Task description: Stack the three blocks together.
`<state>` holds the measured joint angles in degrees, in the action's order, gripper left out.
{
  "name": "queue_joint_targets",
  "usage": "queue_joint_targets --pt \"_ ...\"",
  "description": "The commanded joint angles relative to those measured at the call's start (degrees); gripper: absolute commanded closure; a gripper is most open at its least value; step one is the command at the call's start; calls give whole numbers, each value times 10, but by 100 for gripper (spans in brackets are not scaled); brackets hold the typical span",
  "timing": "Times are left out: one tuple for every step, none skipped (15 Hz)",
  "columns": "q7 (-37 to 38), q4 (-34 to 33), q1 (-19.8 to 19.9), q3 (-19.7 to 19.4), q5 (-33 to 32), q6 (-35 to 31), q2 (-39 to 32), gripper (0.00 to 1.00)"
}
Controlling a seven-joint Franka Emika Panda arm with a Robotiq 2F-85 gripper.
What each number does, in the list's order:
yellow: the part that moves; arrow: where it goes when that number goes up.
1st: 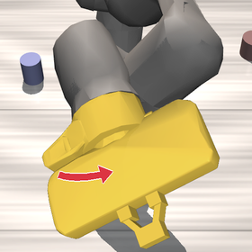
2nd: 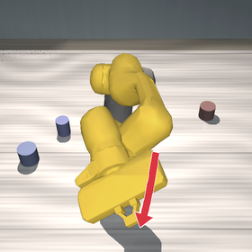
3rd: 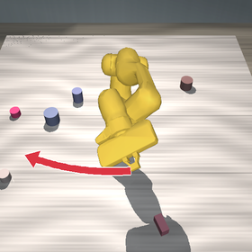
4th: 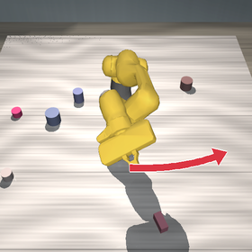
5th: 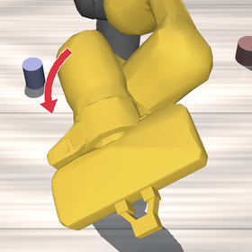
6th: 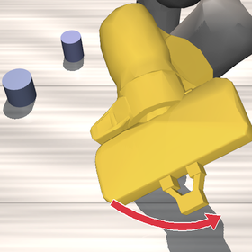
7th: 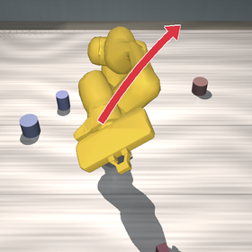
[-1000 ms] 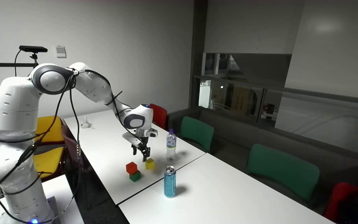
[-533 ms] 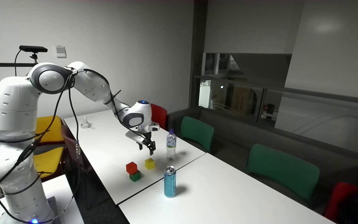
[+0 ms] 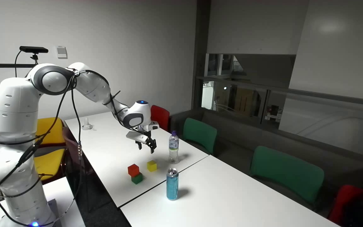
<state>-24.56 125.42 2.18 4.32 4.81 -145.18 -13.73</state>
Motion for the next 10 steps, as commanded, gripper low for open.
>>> queue_joint_targets --pt "-30 0 7 9 1 -10 0 0" --pt "-29 1 6 9 0 -11 -1 0" --pt "-27 2 6 10 2 -13 -2 0" --pt "-7 -1 2 7 -1 1 -4 0" --pt "-6 -1 2 8 -1 1 -5 0" --pt "-6 -1 2 8 -1 1 -6 0" --pt "-6 -1 2 8 -1 1 -7 0" --pt "-6 -1 2 8 -1 1 -7 0" --pt "-6 -1 2 8 -1 1 -7 0" --pt "-6 -1 2 8 -1 1 -7 0"
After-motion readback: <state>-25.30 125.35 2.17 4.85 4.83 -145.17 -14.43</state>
